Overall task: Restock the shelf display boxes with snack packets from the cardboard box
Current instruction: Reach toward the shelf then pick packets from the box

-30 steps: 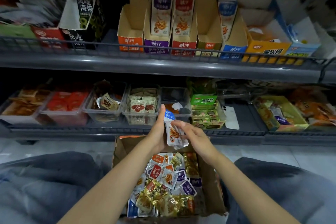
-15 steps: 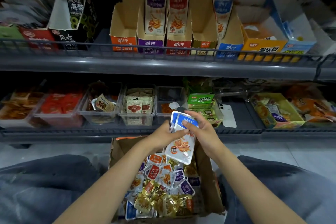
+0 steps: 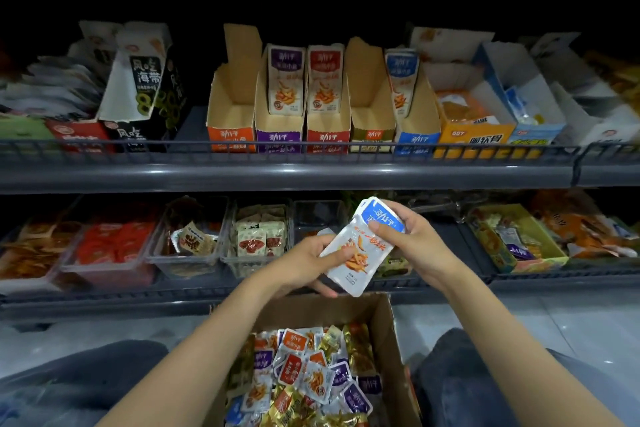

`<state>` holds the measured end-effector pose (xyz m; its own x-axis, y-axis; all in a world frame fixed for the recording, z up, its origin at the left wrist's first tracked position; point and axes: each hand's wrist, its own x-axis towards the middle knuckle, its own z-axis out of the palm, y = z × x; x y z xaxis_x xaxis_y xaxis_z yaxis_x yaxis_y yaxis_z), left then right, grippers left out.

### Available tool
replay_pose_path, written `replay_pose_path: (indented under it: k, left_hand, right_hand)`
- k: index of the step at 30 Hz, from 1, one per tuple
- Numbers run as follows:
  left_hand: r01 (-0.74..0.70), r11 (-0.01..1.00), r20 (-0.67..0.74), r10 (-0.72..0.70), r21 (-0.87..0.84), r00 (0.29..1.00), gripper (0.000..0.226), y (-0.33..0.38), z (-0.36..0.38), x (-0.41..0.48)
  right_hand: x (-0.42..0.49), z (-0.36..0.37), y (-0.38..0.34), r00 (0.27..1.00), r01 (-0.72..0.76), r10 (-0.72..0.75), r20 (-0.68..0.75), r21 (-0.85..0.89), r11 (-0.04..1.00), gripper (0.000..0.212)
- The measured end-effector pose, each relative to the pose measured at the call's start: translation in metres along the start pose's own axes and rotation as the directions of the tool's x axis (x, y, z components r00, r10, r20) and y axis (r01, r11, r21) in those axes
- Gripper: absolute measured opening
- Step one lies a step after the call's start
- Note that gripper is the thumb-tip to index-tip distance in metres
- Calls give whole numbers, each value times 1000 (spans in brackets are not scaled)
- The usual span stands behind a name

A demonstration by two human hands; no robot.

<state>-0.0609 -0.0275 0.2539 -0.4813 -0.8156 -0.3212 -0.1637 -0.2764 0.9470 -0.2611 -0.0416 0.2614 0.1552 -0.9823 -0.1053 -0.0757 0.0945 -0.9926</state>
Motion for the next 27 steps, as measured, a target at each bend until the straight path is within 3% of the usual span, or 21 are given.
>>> replay_pose_path:
  k: [3,6,13,18,27]
  left_hand:
    - [-24,993,11,25,-115,1000,22,24,0,7]
    - [-63,966,-93,41,-251,995,21,44,-2,19]
    - [-168,944,-79,152,-284,985,23,95,-10,40]
    - [-248,940,-188,206,-235,960,26,129,-8,63]
    - [-263,945,-152,236,-194,960,24,181,-4,105]
  right_hand:
    - [8,-6,-20,999,11,-8,-40,69,998,32]
    - [19,-13,-41,995,38,-23,-102,155,987,37]
    - [42,-33,-86,995,53,-30,-93,260,964,31]
    - [61,-56,-116,997,36,-4,-82,382,923,46]
    - [99,-106,-160,996,84,-72,-61,221,972,44]
